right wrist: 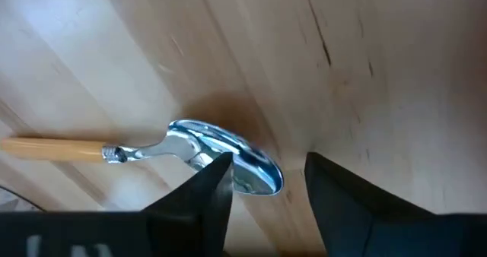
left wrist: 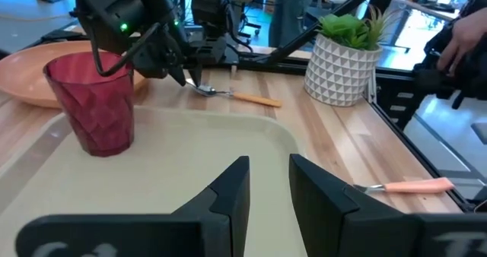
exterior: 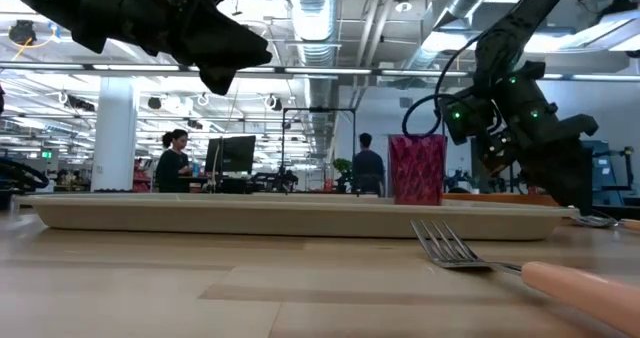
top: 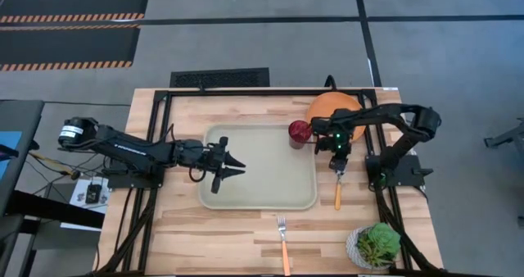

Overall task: Pick and place plate/cup/fork/spoon on tray
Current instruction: Put the orange spoon on the left side of the gray serving tray

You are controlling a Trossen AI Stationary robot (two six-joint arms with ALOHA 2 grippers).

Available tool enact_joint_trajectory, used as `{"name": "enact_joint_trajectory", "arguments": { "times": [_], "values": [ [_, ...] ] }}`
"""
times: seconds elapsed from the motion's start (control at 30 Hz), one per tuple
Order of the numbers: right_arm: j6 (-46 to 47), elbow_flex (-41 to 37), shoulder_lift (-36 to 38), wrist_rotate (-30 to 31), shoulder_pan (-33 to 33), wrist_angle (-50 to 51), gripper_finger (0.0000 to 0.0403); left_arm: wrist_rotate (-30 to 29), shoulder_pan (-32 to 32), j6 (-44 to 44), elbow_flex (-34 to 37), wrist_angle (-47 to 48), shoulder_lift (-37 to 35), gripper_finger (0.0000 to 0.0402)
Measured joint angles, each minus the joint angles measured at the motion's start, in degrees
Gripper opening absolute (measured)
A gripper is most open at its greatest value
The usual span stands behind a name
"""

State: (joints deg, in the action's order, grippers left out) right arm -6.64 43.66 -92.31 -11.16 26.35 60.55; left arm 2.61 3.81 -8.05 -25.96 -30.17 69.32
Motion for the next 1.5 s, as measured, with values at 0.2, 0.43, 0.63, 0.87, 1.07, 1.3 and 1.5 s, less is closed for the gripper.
{"name": "enact_joint_trajectory", "arguments": {
  "times": [0.2, 0.43, 0.63, 0.87, 1.07, 1.3, 1.5],
  "values": [
    [-1.18, 0.02, 0.94, -1.08, 0.00, -0.29, 0.0091, -0.07, 0.00, -0.03, -0.02, 1.10, 0.02, 0.0082],
    [-1.19, 0.02, 4.56, -3.58, 0.07, 0.63, 0.0011, -0.04, 0.04, -0.24, -0.02, 1.28, 0.02, 0.0082],
    [2.70, 0.29, 11.66, -4.75, -0.03, 2.83, 0.0011, -0.02, 1.11, -0.23, -0.02, 1.63, 0.02, 0.0082],
    [9.24, 1.92, 20.97, -5.11, -1.44, 3.24, 0.0005, -0.15, 2.81, -0.66, -0.02, 2.66, 0.02, 0.0082],
    [19.80, 2.51, 31.95, -4.90, -6.32, 1.29, 0.0004, -5.28, 5.85, -0.20, -0.02, 2.66, 0.02, 0.0082],
    [37.82, 2.51, 43.74, 9.77, -18.50, -13.36, 0.0003, -15.22, 10.65, 1.83, -0.80, 2.73, 0.72, 0.0083],
    [39.89, 2.51, 44.30, 25.69, -30.45, -32.32, 0.0003, -24.12, 13.94, 3.84, -4.92, 3.98, 4.64, 0.0105]
  ]
}}
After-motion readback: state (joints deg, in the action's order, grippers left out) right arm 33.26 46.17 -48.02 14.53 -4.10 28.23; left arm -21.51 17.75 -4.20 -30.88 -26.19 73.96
